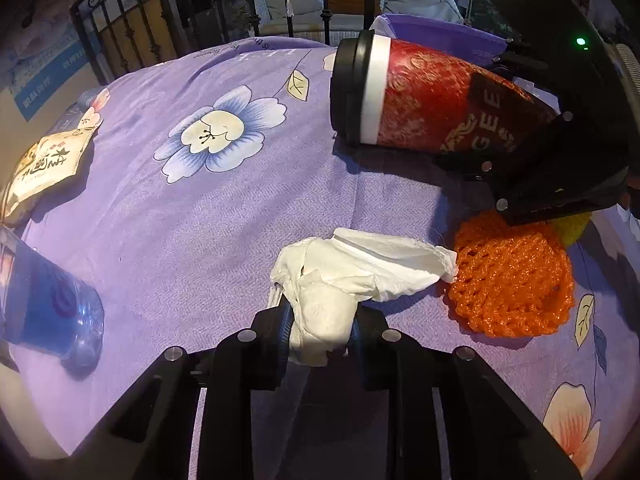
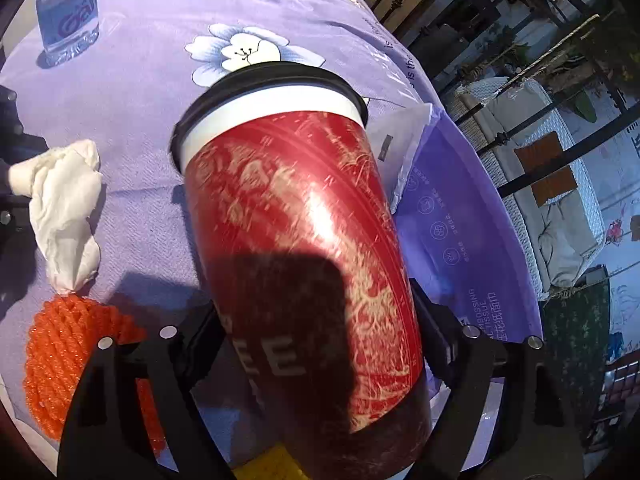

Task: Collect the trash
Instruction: 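Grasp the white tissue with the left gripper while the right gripper grasps the red cup, then carry the tissue to the black bin and open the left gripper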

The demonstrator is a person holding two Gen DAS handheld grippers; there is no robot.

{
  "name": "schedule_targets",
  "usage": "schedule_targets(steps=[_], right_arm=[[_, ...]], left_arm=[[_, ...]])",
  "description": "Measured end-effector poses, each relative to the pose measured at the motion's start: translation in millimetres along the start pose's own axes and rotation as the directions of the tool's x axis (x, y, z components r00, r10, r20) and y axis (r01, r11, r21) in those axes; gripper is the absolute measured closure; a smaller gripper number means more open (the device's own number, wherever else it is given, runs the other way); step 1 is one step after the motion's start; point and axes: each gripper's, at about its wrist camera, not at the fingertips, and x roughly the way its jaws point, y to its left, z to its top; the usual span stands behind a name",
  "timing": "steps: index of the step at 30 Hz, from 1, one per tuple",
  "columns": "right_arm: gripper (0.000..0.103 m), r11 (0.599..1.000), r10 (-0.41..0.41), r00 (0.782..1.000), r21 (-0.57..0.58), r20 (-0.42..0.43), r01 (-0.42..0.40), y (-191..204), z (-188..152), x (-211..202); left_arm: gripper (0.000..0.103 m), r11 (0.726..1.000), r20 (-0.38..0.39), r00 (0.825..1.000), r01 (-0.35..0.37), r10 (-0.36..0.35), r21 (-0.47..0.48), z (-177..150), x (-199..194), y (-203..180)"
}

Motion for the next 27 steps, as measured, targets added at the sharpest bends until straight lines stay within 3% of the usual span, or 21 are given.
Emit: schedule_targets(steps=[10, 22, 27], right_arm=[[0.029, 0.974, 0.119, 0.987, 0.178, 0.106, -0.137, -16, -30, -53], [0.029, 0.935, 0.149, 0.968, 0.291, 0.203, -0.204, 19, -83, -133], [0.029, 0.922, 0.126, 0.964, 0.332, 0.233, -0.200, 44, -108, -168]], left_arm=[[0.087, 0.999, 0.060, 0.998, 0.017, -0.014, -0.036, -9, -32, -6], [0.087, 0.993, 0.171, 0.982, 0.088, -0.075, -0.075, -47, -108, -27], [0.087, 0.991, 0.210, 0.974, 0.110, -0.091, -0.079, -73, -139, -38]])
